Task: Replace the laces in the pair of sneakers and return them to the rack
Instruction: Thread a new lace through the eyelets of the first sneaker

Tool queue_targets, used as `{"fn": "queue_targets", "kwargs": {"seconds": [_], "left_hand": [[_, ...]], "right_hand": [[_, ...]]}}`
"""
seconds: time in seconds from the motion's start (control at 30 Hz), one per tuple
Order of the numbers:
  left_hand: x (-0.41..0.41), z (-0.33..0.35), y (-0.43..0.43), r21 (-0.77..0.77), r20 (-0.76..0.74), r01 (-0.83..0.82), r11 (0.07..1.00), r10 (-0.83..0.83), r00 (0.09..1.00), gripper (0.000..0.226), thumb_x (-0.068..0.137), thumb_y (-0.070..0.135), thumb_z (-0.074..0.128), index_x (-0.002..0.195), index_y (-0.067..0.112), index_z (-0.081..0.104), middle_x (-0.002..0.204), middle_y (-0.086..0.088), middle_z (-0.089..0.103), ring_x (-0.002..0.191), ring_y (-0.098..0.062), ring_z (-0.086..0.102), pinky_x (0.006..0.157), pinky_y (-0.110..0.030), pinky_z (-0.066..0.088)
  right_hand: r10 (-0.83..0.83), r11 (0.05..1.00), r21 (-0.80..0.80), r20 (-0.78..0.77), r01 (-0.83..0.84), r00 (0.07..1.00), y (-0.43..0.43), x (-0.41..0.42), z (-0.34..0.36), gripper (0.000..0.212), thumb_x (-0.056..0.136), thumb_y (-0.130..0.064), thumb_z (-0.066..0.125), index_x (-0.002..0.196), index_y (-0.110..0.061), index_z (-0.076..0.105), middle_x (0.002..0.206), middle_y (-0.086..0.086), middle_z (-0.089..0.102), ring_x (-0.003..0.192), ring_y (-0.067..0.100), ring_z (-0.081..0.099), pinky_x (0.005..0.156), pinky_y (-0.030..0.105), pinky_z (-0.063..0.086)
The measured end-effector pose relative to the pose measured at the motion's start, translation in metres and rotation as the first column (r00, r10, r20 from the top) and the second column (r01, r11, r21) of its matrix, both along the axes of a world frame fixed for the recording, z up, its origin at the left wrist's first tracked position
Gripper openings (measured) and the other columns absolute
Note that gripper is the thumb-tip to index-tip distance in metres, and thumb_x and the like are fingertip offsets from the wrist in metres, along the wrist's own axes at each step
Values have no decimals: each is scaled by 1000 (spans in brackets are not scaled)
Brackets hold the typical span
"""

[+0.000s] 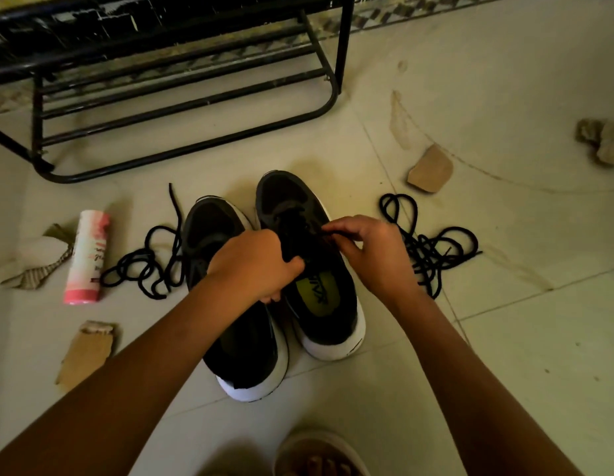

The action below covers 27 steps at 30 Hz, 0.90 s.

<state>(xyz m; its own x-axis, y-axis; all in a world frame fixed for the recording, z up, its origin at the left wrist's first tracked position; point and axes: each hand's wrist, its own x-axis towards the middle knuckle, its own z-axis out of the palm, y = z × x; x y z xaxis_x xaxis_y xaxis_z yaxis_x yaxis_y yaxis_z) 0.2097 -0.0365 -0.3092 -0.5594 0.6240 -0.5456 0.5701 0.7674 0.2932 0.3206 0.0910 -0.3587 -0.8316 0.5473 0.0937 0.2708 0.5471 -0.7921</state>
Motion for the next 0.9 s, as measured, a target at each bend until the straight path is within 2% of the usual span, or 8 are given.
{"fn": "queue_targets", "kwargs": {"seconds": [0.1,0.2,0.27,0.43,0.5,0.67,0.8,0.9], "left_hand": [[-2,-2,0,-17,48,-57,998,58,997,39,92,33,47,67,7,63,56,-3,68,47,-11,60,52,-20,43],[-1,-3,1,-16,39,-61,998,61,997,38,92,33,47,70,6,64,57,-4,68,49,-13,62,52,-21,44],[0,-2,2,-11,28,-52,999,53,998,38,92,33,47,68,8,62,57,-4,68,52,-14,64,54,-21,46],[1,-2,2,-17,36,-65,998,66,997,40,91,35,47,66,8,61,57,-4,68,55,-18,66,54,-22,48],[1,-3,2,-9,28,-65,998,65,997,39,91,35,47,64,9,59,56,-4,68,49,-15,63,51,-21,45],[1,-3,2,-2,30,-64,998,64,998,38,91,35,47,64,11,59,57,-3,68,47,-13,62,52,-21,47],[1,-3,1,-9,39,-73,997,73,997,40,91,35,45,64,9,60,57,-4,69,52,-17,65,57,-22,50],[1,-3,1,-24,51,-77,997,78,996,41,92,33,45,63,9,59,58,-4,69,46,-13,60,53,-21,46]], "right_hand": [[-283,926,-271,-42,262,958,19,8,1,18,88,-4,60,94,-15,73,74,-9,67,62,-4,60,65,11,46],[-623,614,-625,-7,483,782,39,23,3,15,89,-1,57,95,-4,70,68,1,65,57,4,60,59,18,50],[-663,525,-682,49,510,747,42,30,2,17,90,-1,57,102,1,69,72,5,66,59,7,61,62,21,52],[-212,932,-230,278,279,937,29,30,3,47,82,4,59,123,-17,62,114,-5,62,97,13,61,74,15,43],[-105,964,-224,187,146,977,20,23,9,53,81,4,57,128,-20,57,126,-7,59,109,11,57,79,9,43],[54,994,-95,44,-49,998,1,0,12,28,87,-9,64,113,-17,69,112,-4,68,96,-7,54,79,-2,37],[23,999,-40,74,-20,997,0,-2,7,16,90,-12,61,99,-13,73,92,1,69,80,6,60,74,17,49],[-63,980,-179,119,84,991,0,-2,2,17,94,-12,53,92,-16,69,84,-5,67,79,11,65,77,35,55]]}}
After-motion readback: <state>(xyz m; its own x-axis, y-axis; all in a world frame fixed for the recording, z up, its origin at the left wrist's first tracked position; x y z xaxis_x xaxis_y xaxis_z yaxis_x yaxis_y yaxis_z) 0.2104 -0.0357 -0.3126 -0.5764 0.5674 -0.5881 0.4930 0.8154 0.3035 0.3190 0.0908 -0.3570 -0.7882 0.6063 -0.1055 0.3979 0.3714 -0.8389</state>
